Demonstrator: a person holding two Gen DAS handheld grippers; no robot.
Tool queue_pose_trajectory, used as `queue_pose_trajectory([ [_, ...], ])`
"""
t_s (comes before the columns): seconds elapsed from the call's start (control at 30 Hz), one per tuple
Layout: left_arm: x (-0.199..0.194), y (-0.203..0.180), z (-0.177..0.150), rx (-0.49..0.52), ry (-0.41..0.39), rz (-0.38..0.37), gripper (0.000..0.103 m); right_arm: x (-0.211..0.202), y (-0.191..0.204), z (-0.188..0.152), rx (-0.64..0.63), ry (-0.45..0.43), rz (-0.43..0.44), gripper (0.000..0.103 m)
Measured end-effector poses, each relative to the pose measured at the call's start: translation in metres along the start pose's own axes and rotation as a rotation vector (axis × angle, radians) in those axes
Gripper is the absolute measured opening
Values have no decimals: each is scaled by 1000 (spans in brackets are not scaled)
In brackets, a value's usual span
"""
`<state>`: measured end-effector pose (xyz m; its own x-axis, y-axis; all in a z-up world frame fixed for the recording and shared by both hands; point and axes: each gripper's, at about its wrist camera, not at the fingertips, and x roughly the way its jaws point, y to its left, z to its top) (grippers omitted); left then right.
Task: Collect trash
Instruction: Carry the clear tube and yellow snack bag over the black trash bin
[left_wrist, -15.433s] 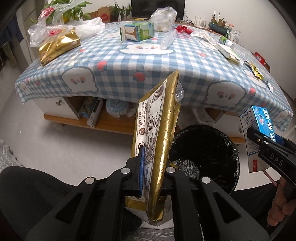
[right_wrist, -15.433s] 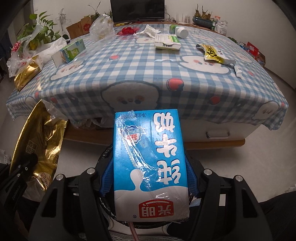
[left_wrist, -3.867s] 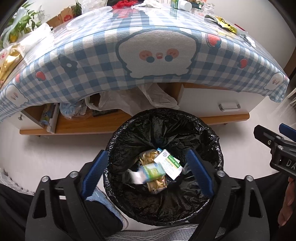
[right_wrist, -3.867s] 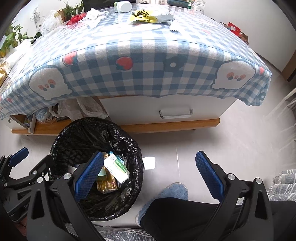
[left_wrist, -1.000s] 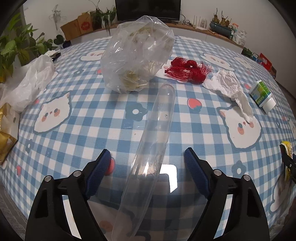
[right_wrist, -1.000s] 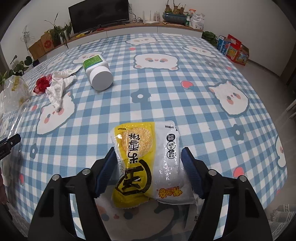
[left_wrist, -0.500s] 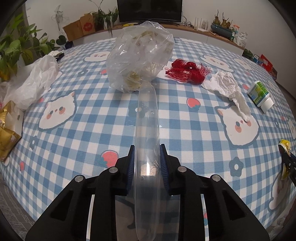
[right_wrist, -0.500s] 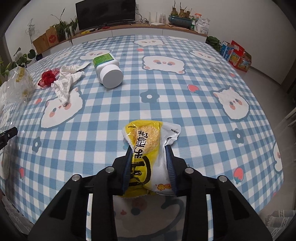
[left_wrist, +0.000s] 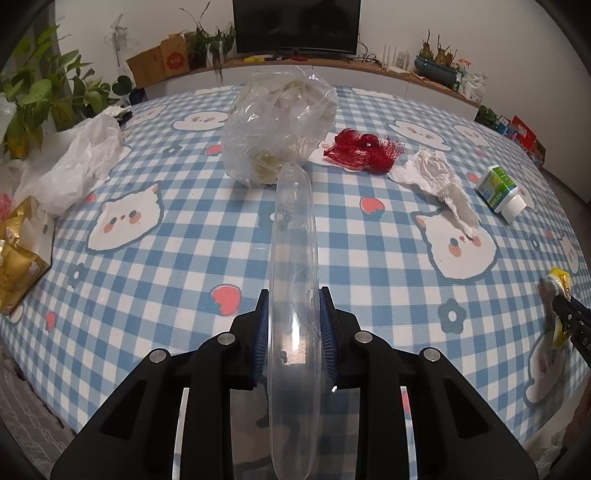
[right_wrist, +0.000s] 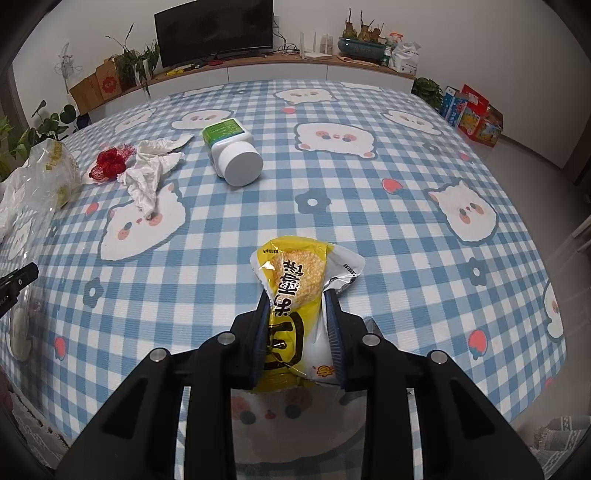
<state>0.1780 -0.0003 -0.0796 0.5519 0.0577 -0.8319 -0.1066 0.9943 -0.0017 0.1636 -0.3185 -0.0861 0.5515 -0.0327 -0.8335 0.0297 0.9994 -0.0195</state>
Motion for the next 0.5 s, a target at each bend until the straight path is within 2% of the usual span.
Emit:
queue_pose_trajectory([
  [0.5, -66, -14, -39, 14, -60, -61, 25, -59, 6, -24, 15, -82, 34, 27],
])
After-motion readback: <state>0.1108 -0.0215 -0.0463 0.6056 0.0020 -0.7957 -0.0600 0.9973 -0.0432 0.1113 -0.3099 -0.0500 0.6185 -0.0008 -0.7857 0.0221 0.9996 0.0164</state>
